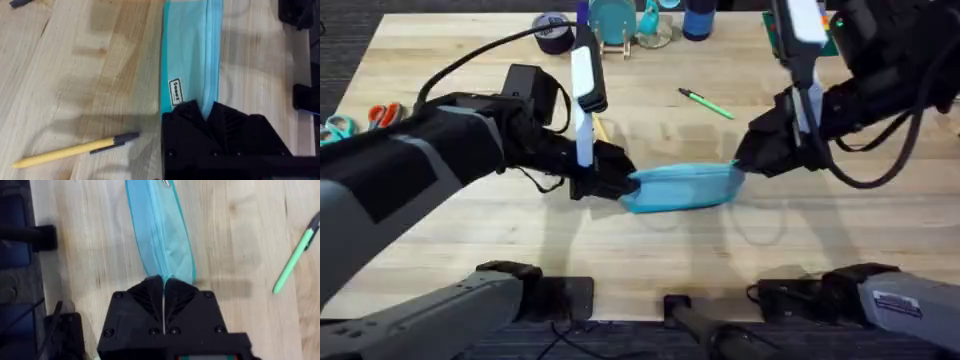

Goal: Unzip the bag, pick up the pens from the table one at a time and place them inside, then zip the bag closed.

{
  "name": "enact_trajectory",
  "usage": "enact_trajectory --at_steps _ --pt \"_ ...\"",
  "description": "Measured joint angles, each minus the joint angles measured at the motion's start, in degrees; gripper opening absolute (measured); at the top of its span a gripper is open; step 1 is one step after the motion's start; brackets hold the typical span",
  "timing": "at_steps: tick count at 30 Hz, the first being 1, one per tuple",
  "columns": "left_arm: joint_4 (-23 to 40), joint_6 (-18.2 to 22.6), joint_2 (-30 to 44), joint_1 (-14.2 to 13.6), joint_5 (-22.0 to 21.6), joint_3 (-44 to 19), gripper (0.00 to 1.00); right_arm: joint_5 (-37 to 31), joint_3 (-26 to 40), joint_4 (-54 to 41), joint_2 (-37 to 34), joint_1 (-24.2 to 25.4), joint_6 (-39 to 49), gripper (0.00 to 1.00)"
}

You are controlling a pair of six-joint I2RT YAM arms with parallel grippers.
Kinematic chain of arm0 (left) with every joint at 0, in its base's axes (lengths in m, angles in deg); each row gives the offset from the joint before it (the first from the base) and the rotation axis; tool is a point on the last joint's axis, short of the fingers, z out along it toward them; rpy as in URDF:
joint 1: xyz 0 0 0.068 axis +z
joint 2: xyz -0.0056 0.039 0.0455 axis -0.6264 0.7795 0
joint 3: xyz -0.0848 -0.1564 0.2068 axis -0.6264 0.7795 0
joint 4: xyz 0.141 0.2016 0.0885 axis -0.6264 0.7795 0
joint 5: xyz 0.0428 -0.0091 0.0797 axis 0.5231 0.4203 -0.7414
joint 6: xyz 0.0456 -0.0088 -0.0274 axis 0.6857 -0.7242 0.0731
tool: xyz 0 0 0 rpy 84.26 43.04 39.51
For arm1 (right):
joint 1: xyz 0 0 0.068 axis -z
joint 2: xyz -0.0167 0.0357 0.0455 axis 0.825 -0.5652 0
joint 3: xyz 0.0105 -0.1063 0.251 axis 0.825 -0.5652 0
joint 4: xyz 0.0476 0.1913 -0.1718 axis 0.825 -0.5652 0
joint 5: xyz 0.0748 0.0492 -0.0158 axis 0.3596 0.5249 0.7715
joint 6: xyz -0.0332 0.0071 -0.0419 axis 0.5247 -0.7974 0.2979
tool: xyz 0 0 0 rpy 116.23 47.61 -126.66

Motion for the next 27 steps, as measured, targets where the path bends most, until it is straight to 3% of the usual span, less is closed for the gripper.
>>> enact_trajectory --at_steps 16,27 --pt "-0.14 0.00 0.00 0.02 -0.08 0.00 0.043 0.03 0.08 12.03 -0.25 -13.58 -4.52 0.031" --pt "-0.09 0.00 0.00 0.00 -0.02 0.00 0.043 0.89 0.10 23.91 -4.65 -23.56 -9.17 0.030"
